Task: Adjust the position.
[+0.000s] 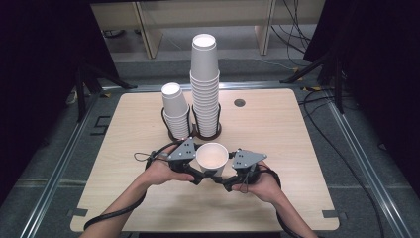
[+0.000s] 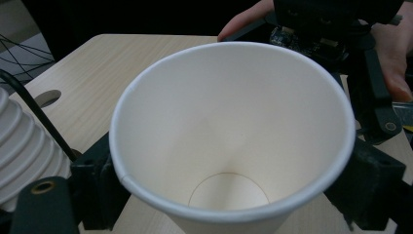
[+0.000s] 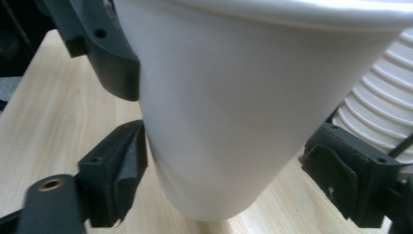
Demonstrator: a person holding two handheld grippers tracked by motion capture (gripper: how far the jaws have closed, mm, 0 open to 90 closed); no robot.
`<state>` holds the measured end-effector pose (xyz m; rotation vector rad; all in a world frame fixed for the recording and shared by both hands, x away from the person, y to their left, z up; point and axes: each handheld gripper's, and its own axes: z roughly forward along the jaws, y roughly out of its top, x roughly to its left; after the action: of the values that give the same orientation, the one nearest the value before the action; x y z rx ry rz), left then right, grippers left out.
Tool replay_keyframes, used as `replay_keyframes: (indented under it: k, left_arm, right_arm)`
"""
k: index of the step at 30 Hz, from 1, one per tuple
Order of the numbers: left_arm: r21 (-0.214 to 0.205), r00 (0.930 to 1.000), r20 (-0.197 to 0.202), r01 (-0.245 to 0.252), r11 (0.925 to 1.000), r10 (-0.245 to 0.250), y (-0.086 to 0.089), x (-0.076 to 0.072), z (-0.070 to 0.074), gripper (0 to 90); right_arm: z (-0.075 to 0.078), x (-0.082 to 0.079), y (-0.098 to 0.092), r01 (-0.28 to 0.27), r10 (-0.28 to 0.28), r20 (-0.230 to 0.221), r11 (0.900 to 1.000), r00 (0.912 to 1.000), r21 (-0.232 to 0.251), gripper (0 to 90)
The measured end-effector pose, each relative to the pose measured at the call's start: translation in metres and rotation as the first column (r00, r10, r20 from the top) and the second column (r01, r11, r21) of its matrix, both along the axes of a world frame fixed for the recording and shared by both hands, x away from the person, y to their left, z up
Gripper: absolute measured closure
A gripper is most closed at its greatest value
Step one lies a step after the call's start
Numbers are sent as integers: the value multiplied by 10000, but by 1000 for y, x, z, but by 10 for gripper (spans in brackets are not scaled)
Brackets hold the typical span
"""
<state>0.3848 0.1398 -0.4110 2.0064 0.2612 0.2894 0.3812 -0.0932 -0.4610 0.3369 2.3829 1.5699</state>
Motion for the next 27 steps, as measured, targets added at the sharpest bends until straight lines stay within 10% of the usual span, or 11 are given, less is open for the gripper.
replay_keyframes:
  k: [27]
  left_arm:
    - [-351, 9986, -446, 268, 9990, -283, 1, 3, -1, 23]
  right_arm:
    - [-2, 0, -6, 32, -39, 140, 9987, 9999, 499, 238]
